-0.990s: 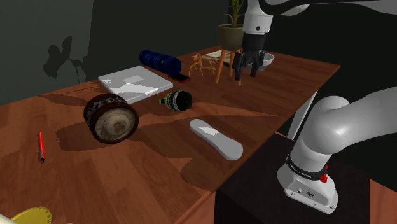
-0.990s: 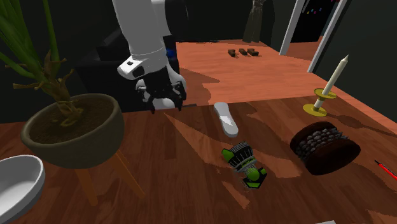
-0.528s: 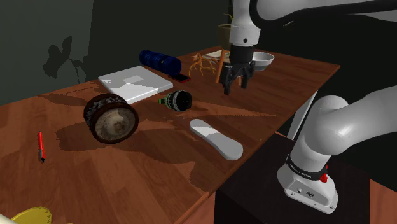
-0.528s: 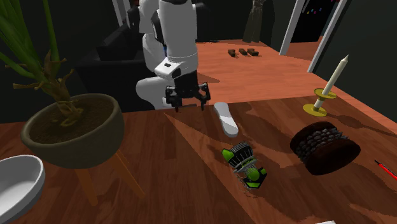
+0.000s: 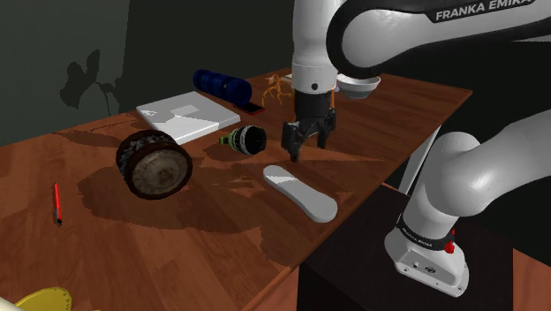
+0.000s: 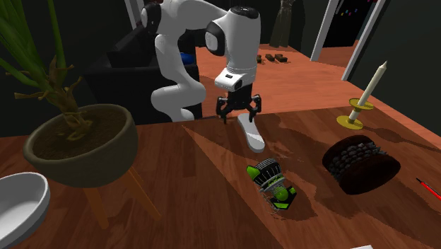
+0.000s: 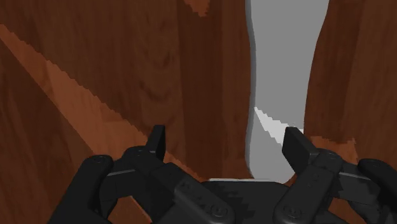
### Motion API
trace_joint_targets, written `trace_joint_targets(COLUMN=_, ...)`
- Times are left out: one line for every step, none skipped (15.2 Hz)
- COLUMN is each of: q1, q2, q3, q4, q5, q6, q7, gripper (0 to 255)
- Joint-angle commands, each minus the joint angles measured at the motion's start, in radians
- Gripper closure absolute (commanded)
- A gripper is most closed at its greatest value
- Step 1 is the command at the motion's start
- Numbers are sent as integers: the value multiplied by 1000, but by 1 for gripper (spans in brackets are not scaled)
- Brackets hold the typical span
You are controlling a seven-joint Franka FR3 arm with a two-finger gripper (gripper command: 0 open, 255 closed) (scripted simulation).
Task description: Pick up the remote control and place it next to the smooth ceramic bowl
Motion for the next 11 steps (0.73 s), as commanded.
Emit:
trace_joint_targets(q1=15, q2=26, q3=53, q4=4, q5=18, q6=23, q7=44, gripper=0)
trace_joint_targets(q1=20, q2=45, q3=81, q4=13, q5=26, q6=35, q7=67, gripper=0)
trace_joint_targets(q1=25, q2=66, q3=109, q4=22, q5=32, q6=46, q7=91, gripper=0)
trace_joint_targets(q1=28, q2=87, q3=138, q4=33, q5=37, q6=58, q7=115, gripper=0)
trace_joint_targets(q1=29, q2=95, q3=148, q4=37, q5=39, q6=62, q7=122, gripper=0)
trace_joint_targets(q1=30, q2=96, q3=151, q4=25, q5=42, q6=75, q7=122, gripper=0)
trace_joint_targets(q1=31, q2=98, q3=154, q4=13, q5=44, q6=89, q7=121, gripper=0)
trace_joint_targets(q1=32, q2=100, q3=158, q4=1, q5=47, q6=103, q7=121, gripper=0)
trace_joint_targets(q1=32, q2=102, q3=162, q4=-11, q5=49, q6=117, q7=120, gripper=0)
trace_joint_targets(q1=33, q2=105, q3=165, q4=-22, q5=52, q6=131, q7=120, gripper=0)
trace_joint_targets(q1=34, q2=108, q3=169, q4=-34, q5=55, q6=145, q7=120, gripper=0)
